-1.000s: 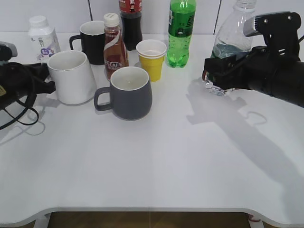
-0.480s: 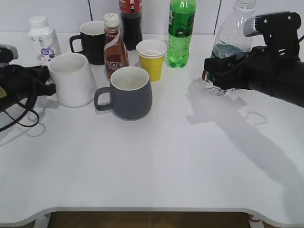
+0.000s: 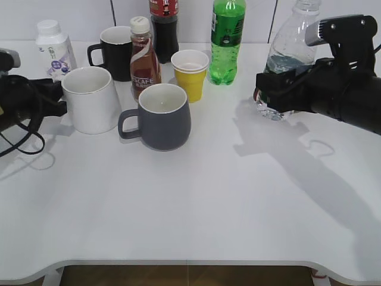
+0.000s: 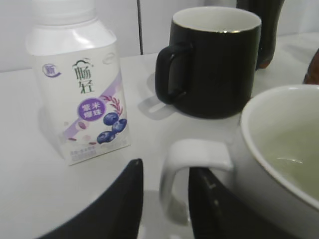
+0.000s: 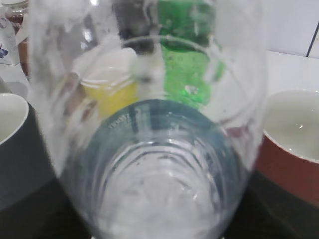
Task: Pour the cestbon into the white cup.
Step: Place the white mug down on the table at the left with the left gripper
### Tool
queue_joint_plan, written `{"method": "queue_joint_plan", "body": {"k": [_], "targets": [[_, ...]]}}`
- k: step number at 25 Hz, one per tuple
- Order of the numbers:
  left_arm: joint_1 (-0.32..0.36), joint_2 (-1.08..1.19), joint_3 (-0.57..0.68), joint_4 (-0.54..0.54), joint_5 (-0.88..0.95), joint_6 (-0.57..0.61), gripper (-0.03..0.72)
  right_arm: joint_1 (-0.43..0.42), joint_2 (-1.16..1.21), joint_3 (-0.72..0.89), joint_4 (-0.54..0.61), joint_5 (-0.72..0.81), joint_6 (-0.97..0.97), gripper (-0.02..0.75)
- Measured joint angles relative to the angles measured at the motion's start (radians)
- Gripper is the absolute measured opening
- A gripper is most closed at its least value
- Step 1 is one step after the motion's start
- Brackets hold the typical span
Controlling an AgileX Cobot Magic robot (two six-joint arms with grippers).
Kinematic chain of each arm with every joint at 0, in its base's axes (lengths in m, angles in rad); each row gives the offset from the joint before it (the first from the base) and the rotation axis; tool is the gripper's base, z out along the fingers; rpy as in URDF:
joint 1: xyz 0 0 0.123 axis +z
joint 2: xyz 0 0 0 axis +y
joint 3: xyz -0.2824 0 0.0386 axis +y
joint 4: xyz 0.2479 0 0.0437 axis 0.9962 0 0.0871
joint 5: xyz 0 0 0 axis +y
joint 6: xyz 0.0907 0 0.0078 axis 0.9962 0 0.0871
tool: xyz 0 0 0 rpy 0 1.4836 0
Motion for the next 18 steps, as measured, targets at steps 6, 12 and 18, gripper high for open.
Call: {"method": "queue_joint_plan", "body": {"k": [6, 12, 18], "targets": [[0.000, -0.047, 0.000, 0.046, 0.085, -0.002, 0.241, 0.000, 0.000, 0.000, -0.001, 0.000, 0.000, 0.468], [0.000, -0.088, 0.000, 0.082, 0.180, -0.002, 0.241, 0.000, 0.001, 0.000, -0.001, -0.002, 0.001, 0.468], [0.000, -0.146, 0.000, 0.085, 0.361, -0.002, 0.241, 0.000, 0.099, 0.000, -0.001, -0.051, -0.031, 0.468]]}}
